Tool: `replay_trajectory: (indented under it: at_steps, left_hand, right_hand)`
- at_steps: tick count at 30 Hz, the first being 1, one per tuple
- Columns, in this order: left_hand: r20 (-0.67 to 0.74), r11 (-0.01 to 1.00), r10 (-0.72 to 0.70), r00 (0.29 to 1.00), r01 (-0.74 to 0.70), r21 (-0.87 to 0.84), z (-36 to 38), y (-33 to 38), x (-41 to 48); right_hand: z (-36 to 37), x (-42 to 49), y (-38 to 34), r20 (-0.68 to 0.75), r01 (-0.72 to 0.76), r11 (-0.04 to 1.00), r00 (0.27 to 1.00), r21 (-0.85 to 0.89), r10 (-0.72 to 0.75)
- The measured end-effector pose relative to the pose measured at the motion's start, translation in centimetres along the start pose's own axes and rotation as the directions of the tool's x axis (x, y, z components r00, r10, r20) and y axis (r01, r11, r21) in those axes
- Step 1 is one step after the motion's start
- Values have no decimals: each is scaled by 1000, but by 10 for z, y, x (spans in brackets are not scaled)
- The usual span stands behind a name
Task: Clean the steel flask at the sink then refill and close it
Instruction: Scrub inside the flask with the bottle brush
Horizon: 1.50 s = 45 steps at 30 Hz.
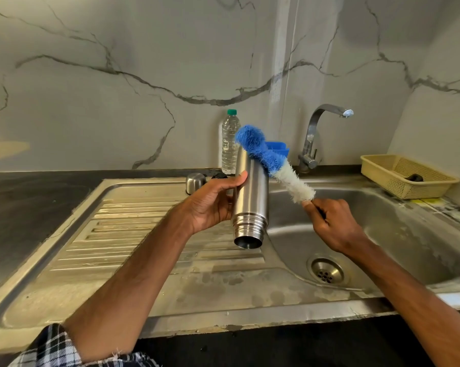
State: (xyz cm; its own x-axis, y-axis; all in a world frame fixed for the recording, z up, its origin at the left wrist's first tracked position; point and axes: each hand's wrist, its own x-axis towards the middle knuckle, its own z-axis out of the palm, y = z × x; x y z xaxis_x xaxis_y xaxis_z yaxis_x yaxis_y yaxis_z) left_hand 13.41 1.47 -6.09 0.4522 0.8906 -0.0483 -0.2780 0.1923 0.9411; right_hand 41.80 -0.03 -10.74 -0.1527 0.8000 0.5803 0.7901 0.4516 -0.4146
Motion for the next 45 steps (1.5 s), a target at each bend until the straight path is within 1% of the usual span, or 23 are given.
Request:
replay_trajectory:
  at_steps: [3,4,7,8,11,13,15,16,19,20,22,23,26,27,30,31,33,34,37,38,41,42,45]
  left_hand:
    - [-14,999,-6,1000,6,50,-2,1,0]
    - [-16,998,-8,1000,9,61,-3,0,1]
    - [-31,997,11,999,-8,81,-5,2,0]
    - [-37,998,25,999,-22,67,-7,4,-1]
    - [-47,999,40,998,-41,-28,-12,9,-4]
    - [-42,998,43,998,-45,-44,-13,10,-4]
    - [-49,999,43,998,-45,-21,-13,11,-5]
    - [-63,998,49,997,-51,-27,-15,12,-5]
    - [-78,995,50,996,-57,-86,-15,13,-4]
    - [-74,995,48,996,-54,-87,-14,12,-5]
    - [-75,994,51,996,-58,-96,-14,12,-5]
    - [-77,992,55,995,-64,-109,-15,12,-4]
    - [-84,984,68,994,-81,-157,-21,13,-2]
    - [-67,982,70,995,-81,-171,-20,12,-2]
    - [-86,979,63,994,-78,-188,-23,12,-3]
    - [-81,976,67,994,-82,-200,-25,13,-2]
    - [-85,973,61,994,-79,-216,-25,14,-3]
    - [-78,973,55,995,-71,-222,-25,13,-3]
    - [-47,970,48,998,-58,-236,-24,13,-3]
    - [-58,969,48,997,-60,-239,-27,13,-2]
    - [-102,968,79,992,-101,-230,-33,14,1]
    - [-97,966,76,992,-98,-240,-32,13,2]
    - [-70,956,92,993,-108,-273,-35,10,2]
  right_hand:
    - [-2,2,-2,-40,-39,999,998,0,39]
    - [-1,0,-2,-36,-22,1000,999,16,23]
    - [0,-6,-3,4,108,992,994,61,-109]
    - [1,-5,-3,7,118,991,993,60,-118]
    - [4,-1,-8,6,45,997,999,65,-46]
    - [7,-6,-10,30,107,990,993,89,-110]
    - [8,-10,-9,52,175,979,982,99,-181]
    - [8,-9,-9,49,164,982,984,94,-169]
    - [7,-3,-10,17,57,995,998,79,-59]
    - [7,-4,-11,29,80,993,996,87,-83]
    - [8,-9,-12,62,173,979,982,112,-180]
    - [8,-10,-12,69,186,975,978,123,-195]
    - [8,-6,-14,46,86,987,995,136,-93]
    - [9,-7,-15,56,88,986,994,140,-97]
    - [12,-12,-15,112,204,965,968,162,-224]
    - [11,-11,-14,107,200,966,970,163,-218]
    - [10,-7,-15,77,125,978,987,169,-139]
    - [10,-7,-15,72,113,979,989,168,-126]
    - [13,-13,-14,112,238,958,960,160,-257]
    - [14,-13,-13,118,247,955,956,161,-268]
    - [14,-8,-14,83,134,977,985,167,-150]
    - [14,-8,-14,78,143,976,984,164,-158]
    - [14,-14,-16,130,286,945,943,156,-307]
